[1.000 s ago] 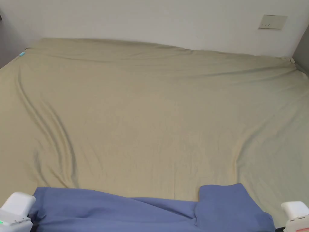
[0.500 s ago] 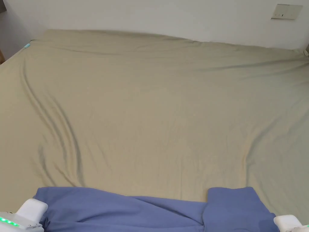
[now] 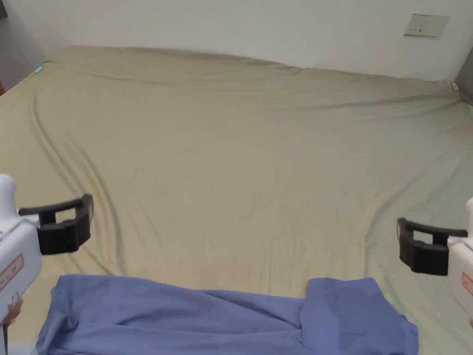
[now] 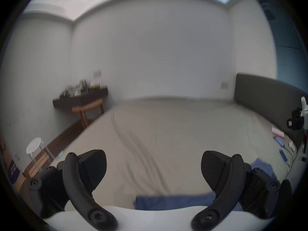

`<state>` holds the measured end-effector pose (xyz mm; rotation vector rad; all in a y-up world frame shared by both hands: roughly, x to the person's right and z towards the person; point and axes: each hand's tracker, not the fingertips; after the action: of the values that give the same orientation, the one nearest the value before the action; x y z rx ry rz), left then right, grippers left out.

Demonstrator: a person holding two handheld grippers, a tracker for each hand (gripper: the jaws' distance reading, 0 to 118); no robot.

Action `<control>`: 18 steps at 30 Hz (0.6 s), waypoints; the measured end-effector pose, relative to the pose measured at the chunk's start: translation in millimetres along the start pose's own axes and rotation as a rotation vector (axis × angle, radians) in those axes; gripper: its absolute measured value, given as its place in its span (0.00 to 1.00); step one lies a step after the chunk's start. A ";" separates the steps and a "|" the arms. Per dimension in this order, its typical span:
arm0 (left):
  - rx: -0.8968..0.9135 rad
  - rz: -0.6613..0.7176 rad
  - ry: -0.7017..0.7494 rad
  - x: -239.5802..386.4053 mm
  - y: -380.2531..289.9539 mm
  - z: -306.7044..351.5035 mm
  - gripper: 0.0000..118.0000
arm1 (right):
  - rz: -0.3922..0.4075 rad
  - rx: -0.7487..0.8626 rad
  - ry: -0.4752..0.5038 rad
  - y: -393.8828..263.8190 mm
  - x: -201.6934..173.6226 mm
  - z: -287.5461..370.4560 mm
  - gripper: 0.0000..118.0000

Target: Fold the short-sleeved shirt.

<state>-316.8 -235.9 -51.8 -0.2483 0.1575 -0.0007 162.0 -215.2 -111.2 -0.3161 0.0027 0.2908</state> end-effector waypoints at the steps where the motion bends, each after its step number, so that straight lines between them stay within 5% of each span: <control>1: 0.071 -0.011 0.012 10.3 9.0 9.4 0.95 | 0.016 0.069 -0.014 7.3 -11.1 10.2 0.96; 3: 0.160 -0.049 0.043 28.8 23.4 22.0 0.90 | 0.039 0.157 -0.026 15.8 -30.7 20.9 0.96; 5: 0.207 -0.079 0.057 45.5 32.0 31.2 0.61 | 0.050 0.187 0.002 23.4 -49.1 29.6 0.87; 7: 0.233 -0.107 0.063 54.9 31.2 30.5 0.54 | 0.039 0.211 0.046 26.0 -61.3 32.1 0.83; 8: 0.235 -0.123 0.065 59.9 32.0 31.4 0.40 | 0.035 0.214 0.053 26.7 -66.3 33.6 0.74; 10: 0.234 -0.141 0.040 67.8 30.1 31.1 0.05 | 0.030 0.215 0.075 26.9 -76.4 34.2 0.19; 11: 0.236 -0.149 0.031 71.6 28.7 31.2 0.04 | 0.026 0.220 0.077 29.8 -86.8 39.2 0.05; 18: 0.189 -0.185 -0.002 84.2 18.6 23.0 0.00 | 0.036 0.186 0.093 22.5 -93.7 27.2 0.00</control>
<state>-230.4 -213.9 -47.4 -0.0735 0.1308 -0.1981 64.7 -212.8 -87.7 -0.1444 0.1263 0.3094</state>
